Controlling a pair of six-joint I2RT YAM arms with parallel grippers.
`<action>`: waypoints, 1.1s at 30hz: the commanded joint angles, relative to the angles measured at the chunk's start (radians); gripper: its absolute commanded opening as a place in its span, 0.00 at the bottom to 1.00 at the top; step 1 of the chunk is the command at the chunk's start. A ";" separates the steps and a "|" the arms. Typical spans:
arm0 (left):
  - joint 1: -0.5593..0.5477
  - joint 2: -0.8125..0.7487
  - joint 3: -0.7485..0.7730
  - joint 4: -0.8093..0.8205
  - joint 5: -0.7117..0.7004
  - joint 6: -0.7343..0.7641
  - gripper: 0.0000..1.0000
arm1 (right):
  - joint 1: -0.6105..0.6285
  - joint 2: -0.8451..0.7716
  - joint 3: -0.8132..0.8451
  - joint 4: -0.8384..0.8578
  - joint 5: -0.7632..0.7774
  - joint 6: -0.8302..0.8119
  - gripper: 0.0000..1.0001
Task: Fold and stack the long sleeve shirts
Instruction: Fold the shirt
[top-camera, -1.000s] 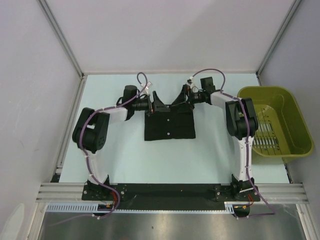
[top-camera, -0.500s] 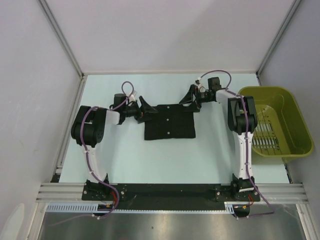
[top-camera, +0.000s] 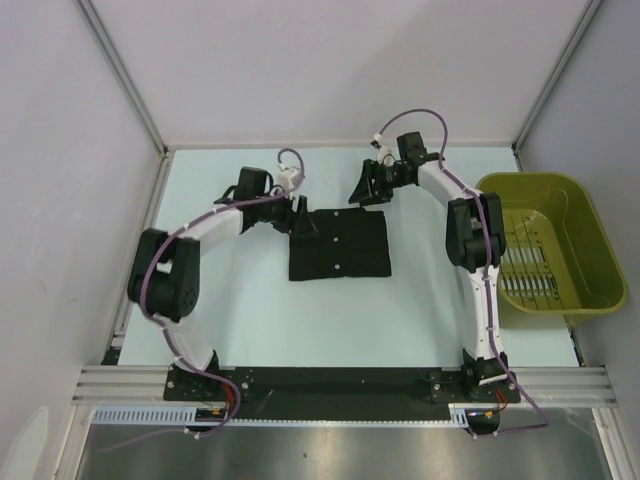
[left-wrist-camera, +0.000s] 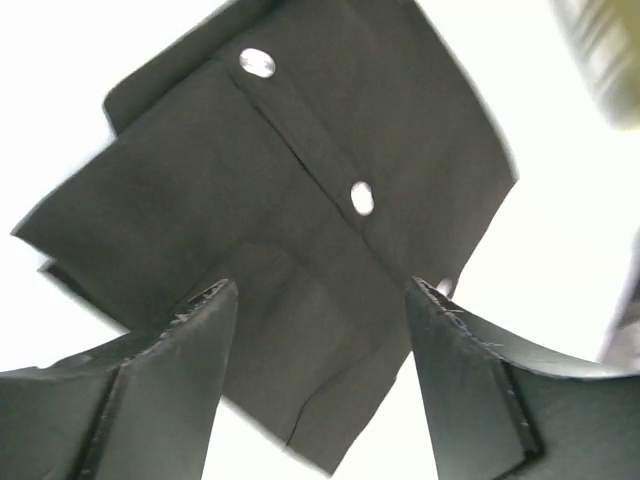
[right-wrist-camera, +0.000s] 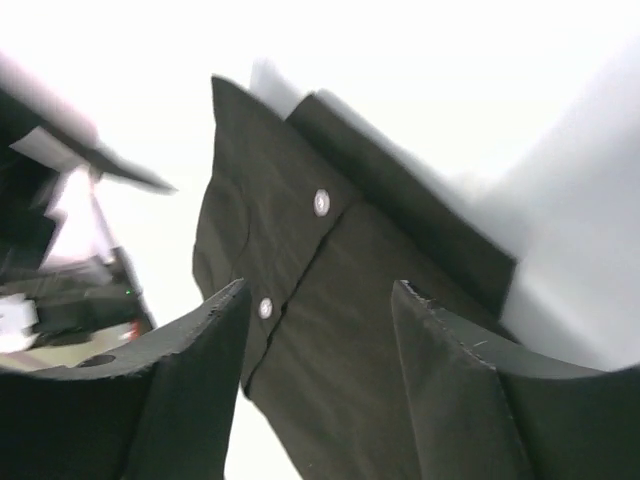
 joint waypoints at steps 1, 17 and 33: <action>-0.143 -0.239 -0.096 -0.254 -0.230 0.752 0.67 | -0.005 -0.038 0.079 -0.121 0.135 -0.131 0.61; -0.344 -0.295 -0.449 -0.081 -0.537 1.099 0.45 | -0.010 -0.184 -0.103 -0.162 0.155 -0.156 0.62; -0.645 -0.411 -0.340 -0.417 -0.093 0.836 0.42 | -0.053 -0.271 -0.162 -0.311 0.224 -0.320 0.63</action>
